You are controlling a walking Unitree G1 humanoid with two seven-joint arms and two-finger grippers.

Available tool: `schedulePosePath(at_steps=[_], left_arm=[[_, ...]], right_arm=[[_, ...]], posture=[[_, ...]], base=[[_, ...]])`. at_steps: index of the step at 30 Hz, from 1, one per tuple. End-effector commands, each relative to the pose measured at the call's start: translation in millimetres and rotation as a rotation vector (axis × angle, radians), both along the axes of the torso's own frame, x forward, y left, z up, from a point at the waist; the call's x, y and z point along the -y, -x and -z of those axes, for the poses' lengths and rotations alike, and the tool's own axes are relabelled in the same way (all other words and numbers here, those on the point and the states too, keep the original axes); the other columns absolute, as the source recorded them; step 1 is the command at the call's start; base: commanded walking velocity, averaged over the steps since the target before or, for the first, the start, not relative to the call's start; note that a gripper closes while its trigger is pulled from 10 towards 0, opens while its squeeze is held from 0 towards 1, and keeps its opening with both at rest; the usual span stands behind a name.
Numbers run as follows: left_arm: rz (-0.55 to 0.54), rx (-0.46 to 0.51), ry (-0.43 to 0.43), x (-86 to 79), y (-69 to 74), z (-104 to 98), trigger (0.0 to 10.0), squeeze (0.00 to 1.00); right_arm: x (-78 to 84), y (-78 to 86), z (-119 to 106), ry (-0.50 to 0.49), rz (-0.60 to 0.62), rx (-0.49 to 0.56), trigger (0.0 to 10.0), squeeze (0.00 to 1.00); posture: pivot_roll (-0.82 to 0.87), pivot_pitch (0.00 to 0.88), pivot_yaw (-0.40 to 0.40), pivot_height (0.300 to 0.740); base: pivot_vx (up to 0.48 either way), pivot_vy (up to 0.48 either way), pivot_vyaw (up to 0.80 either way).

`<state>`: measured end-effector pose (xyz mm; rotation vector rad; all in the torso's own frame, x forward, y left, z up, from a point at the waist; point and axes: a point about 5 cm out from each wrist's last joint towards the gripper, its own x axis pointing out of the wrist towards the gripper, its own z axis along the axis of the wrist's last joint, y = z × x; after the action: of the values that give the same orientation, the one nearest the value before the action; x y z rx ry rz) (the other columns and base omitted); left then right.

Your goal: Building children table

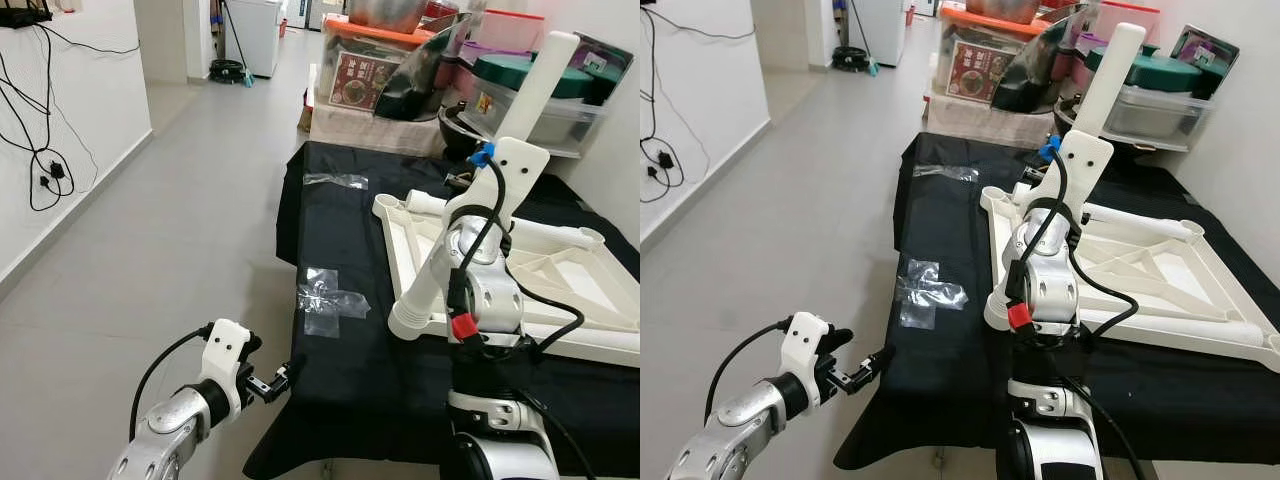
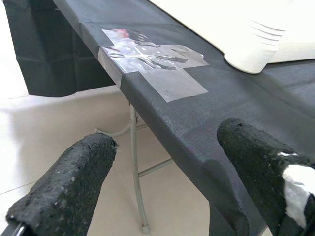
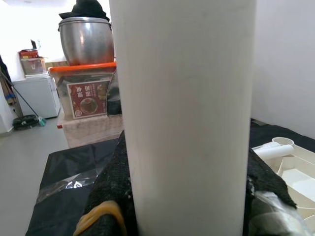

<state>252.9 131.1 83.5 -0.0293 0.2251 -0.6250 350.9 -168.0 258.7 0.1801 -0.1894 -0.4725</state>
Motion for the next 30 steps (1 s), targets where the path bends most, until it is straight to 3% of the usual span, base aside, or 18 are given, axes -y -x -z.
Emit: schedulePosePath(at_steps=[1, 12, 13, 14, 15, 16, 26, 30], left_arm=[[0.016, -0.001, -0.006, 2.1, 0.8, -0.2, 10.0, 0.0], [0.02, -0.003, -0.006, 2.0, 0.6, -0.3, 10.0, 0.0], [0.021, -0.002, -0.007, 2.0, 0.5, -0.4, 10.0, 0.0], [0.021, -0.002, -0.007, 2.1, 0.3, -0.4, 10.0, 0.0], [0.022, -0.002, -0.007, 2.1, 0.2, -0.4, 10.0, 0.0], [0.022, -0.002, -0.007, 2.2, 0.1, -0.4, 10.0, 0.0], [0.024, -0.003, -0.005, 2.5, 0.0, -0.1, 10.0, 0.0], [0.026, -0.004, -0.006, 2.1, -0.2, 0.3, 10.0, 0.0]], right_arm=[[5.0, -0.9, 21.7, -0.078, -0.002, -0.089, 10.0, 0.0], [3.8, 0.5, 11.6, -0.075, -0.016, -0.055, 10.0, 0.0], [3.7, 0.8, 10.5, -0.075, -0.017, -0.049, 10.0, 0.11], [3.6, 1.2, 8.9, -0.075, -0.018, -0.042, 10.0, 0.63], [3.5, 1.4, 7.9, -0.074, -0.018, -0.037, 10.0, 0.63], [3.6, 1.9, 5.9, -0.072, -0.018, -0.028, 10.0, 1.0], [2.9, 5.5, -8.8, -0.044, -0.014, 0.037, 10.0, 1.0], [-0.2, 10.3, -24.3, -0.02, -0.023, 0.109, 10.0, 1.0]], posture=[[-0.04, 0.0, -0.123, 0.74], [-0.04, 0.0, -0.12, 0.74], [-0.04, 0.0, -0.119, 0.74], [-0.04, 0.0, -0.119, 0.74], [-0.04, 0.0, -0.119, 0.74], [-0.04, 0.0, -0.118, 0.74], [-0.04, 0.0, -0.118, 0.74], [-0.04, 0.0, -0.116, 0.74]], base=[[0.0, 0.0, 0.0], [0.0, 0.0, 0.0], [0.0, 0.0, 0.0], [0.0, 0.0, 0.0], [0.0, 0.0, 0.0], [0.0, 0.0, 0.0], [0.0, 0.0, 0.0], [0.0, 0.0, 0.0]])
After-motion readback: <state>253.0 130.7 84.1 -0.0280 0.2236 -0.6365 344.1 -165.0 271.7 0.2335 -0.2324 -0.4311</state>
